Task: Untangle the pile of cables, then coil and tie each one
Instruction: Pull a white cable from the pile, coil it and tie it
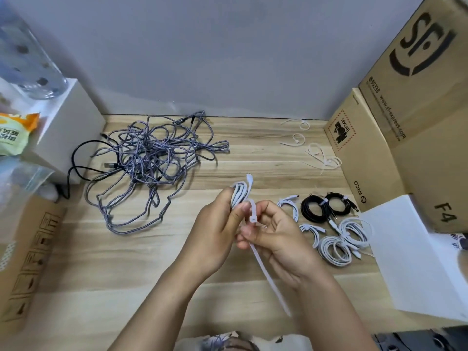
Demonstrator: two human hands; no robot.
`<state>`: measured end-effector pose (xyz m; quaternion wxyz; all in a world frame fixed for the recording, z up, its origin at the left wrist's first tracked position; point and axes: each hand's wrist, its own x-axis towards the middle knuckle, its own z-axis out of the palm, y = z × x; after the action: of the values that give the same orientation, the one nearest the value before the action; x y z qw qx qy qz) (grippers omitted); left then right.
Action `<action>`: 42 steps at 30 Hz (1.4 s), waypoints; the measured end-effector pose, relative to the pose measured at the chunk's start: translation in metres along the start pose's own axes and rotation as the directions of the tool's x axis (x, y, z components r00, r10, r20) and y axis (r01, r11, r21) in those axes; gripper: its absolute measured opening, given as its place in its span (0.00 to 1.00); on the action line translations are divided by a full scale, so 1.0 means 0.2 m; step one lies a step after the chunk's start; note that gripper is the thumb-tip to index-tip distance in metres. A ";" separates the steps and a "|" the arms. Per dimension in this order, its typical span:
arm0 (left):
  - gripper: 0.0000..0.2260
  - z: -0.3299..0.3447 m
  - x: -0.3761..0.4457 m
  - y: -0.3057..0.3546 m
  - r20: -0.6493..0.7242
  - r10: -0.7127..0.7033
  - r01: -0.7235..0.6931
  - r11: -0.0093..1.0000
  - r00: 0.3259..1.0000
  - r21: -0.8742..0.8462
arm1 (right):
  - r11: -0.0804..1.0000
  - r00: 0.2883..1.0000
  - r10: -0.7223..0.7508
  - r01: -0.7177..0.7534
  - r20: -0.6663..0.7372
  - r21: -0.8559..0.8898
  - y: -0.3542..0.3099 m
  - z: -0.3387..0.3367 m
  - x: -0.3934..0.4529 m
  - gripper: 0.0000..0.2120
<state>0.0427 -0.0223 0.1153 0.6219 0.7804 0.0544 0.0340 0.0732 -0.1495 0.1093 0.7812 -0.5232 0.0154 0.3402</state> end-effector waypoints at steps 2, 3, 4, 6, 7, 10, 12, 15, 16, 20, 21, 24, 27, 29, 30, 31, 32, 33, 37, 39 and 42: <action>0.11 0.01 -0.02 0.01 0.028 0.016 -0.018 0.999 0.999 0.040 | 0.998 0.999 0.036 -0.035 0.038 -0.044 -0.01 0.00 0.00 0.13; 0.09 0.01 -0.03 0.00 0.042 0.019 -0.021 0.999 0.999 0.044 | 0.997 0.998 0.037 -0.033 0.053 -0.072 0.00 -0.01 0.00 0.12; 0.09 0.02 -0.03 0.00 0.049 0.028 -0.031 0.998 0.998 0.053 | 0.995 0.998 0.027 -0.022 0.052 -0.098 0.00 -0.01 0.00 0.11; 0.10 0.02 -0.04 0.00 0.032 0.047 -0.050 0.995 0.998 0.089 | 0.990 1.000 -0.001 0.002 0.004 -0.142 0.00 0.00 0.00 0.11; 0.10 0.02 -0.04 0.00 0.016 0.049 -0.051 0.994 0.999 0.093 | 0.984 0.999 -0.025 0.019 -0.030 -0.178 0.00 0.01 -0.01 0.10; 0.13 0.02 -0.04 0.01 0.008 0.036 -0.036 0.997 0.999 0.071 | 0.931 0.984 -0.158 0.121 -0.082 -0.344 0.03 0.02 -0.01 0.07; 0.12 0.02 -0.04 0.02 0.003 0.032 -0.032 0.997 0.999 0.064 | 0.892 0.968 -0.236 0.181 -0.088 -0.414 0.04 0.03 0.00 0.18; 0.09 0.02 -0.04 0.04 -0.015 0.016 -0.015 0.999 1.000 0.036 | 0.884 0.944 -0.303 0.228 -0.128 -0.407 0.03 0.04 -0.01 0.19; 0.08 0.02 -0.04 0.05 -0.023 0.001 0.000 1.000 1.000 0.014 | 0.891 0.940 -0.309 0.235 -0.142 -0.388 0.02 0.05 -0.01 0.18; 0.09 0.00 -0.04 0.06 -0.048 -0.014 0.010 0.997 0.999 -0.080 | 0.922 0.917 -0.312 0.229 -0.250 -0.311 -0.01 0.04 -0.03 0.22; 0.09 0.00 -0.04 0.06 -0.047 -0.009 0.004 0.995 0.999 -0.098 | 0.928 0.915 -0.303 0.221 -0.264 -0.299 -0.02 0.04 -0.03 0.22; 0.10 0.00 -0.05 0.09 -0.048 0.017 -0.022 0.994 0.999 -0.105 | 0.925 0.907 -0.271 0.153 -0.322 -0.349 -0.01 0.04 -0.03 0.24; 0.08 0.00 -0.05 0.09 -0.049 0.045 -0.047 0.998 0.998 -0.038 | 0.907 0.893 -0.260 0.094 -0.369 -0.411 0.01 0.05 -0.02 0.27; 0.06 0.01 -0.05 0.08 -0.040 0.040 -0.040 0.999 0.998 0.001 | 0.903 0.893 -0.250 0.075 -0.375 -0.424 0.01 0.07 -0.01 0.27; 0.06 0.01 -0.05 0.08 -0.035 0.037 -0.036 0.999 0.999 0.017 | 0.902 0.893 -0.249 0.074 -0.374 -0.426 0.00 0.08 -0.01 0.27; 0.07 0.01 -0.05 0.07 -0.030 0.033 -0.032 0.999 0.999 0.032 | 0.898 0.893 -0.253 0.074 -0.371 -0.433 0.00 0.08 -0.02 0.26; 0.07 0.01 -0.05 0.07 -0.026 0.030 -0.029 0.999 0.999 0.043 | 0.893 0.893 -0.258 0.075 -0.368 -0.444 -0.01 0.08 -0.02 0.25; 0.07 0.01 -0.05 0.07 -0.023 0.028 -0.027 0.998 0.999 0.054 | 0.887 0.894 -0.265 0.078 -0.362 -0.456 -0.01 0.09 -0.02 0.24; 0.07 0.00 -0.05 0.05 -0.020 0.028 -0.027 0.995 0.999 0.093 | 0.869 0.900 -0.282 0.092 -0.334 -0.486 -0.04 0.10 -0.04 0.18; 0.08 -0.01 -0.04 0.05 -0.022 0.037 -0.034 0.992 0.999 0.120 | 0.876 0.905 -0.283 0.110 -0.318 -0.470 -0.05 0.11 -0.06 0.17; 0.08 -0.02 -0.03 0.05 -0.027 0.048 -0.043 0.988 0.998 0.150 | 0.896 0.919 -0.291 0.165 -0.266 -0.412 -0.07 0.12 -0.08 0.18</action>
<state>0.0359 -0.0215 0.1260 0.5598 0.8253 0.0487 0.0560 0.0594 -0.1408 0.1377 0.6862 -0.7112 0.0138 0.1517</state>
